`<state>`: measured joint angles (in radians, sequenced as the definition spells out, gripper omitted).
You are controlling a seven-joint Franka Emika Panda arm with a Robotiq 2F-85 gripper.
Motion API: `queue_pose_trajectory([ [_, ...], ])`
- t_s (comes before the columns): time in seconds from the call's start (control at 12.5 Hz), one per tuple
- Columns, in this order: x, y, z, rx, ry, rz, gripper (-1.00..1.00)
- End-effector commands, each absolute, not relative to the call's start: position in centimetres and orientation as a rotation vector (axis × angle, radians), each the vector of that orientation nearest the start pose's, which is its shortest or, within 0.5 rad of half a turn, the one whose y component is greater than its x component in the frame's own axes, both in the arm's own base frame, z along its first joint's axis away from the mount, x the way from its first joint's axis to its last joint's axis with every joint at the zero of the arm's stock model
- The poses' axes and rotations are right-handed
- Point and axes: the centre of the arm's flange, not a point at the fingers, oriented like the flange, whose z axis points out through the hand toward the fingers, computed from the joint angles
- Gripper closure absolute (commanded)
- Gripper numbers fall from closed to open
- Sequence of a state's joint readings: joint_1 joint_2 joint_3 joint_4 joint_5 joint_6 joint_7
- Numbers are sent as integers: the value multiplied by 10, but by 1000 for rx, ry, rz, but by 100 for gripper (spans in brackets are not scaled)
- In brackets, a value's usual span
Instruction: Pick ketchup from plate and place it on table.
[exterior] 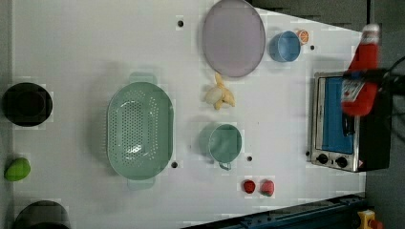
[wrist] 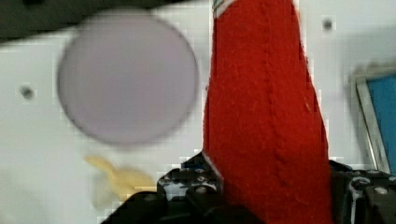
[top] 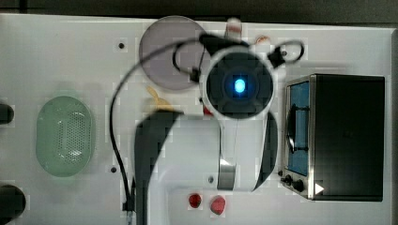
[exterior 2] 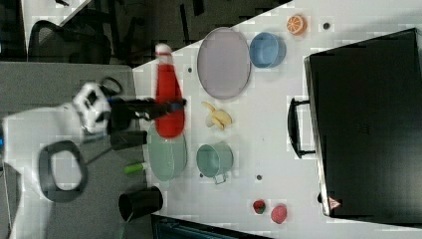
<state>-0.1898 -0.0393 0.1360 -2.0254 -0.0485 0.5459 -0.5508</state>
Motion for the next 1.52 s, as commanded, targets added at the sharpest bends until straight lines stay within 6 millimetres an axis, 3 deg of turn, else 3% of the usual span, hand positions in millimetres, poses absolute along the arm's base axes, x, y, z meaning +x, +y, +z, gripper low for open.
queue_pose_trajectory([
  [0.08, 534, -40, 389, -3152, 398, 13, -18],
  [0.48, 502, -38, 305, -3138, 398, 30, -18],
  [0.8, 495, -36, 239, -3122, 391, 144, -18],
  [0.88, 495, -35, 227, -3118, 388, 154, -23],
  [0.96, 495, -34, 216, -3114, 385, 154, -43],
  [1.04, 496, -33, 212, -3112, 383, 133, -65],
  [1.2, 501, -31, 223, -3114, 377, 86, -100],
  [1.36, 506, -31, 248, -3119, 382, 28, -100],
  [1.52, 516, -32, 295, -3112, 453, -103, -100],
])
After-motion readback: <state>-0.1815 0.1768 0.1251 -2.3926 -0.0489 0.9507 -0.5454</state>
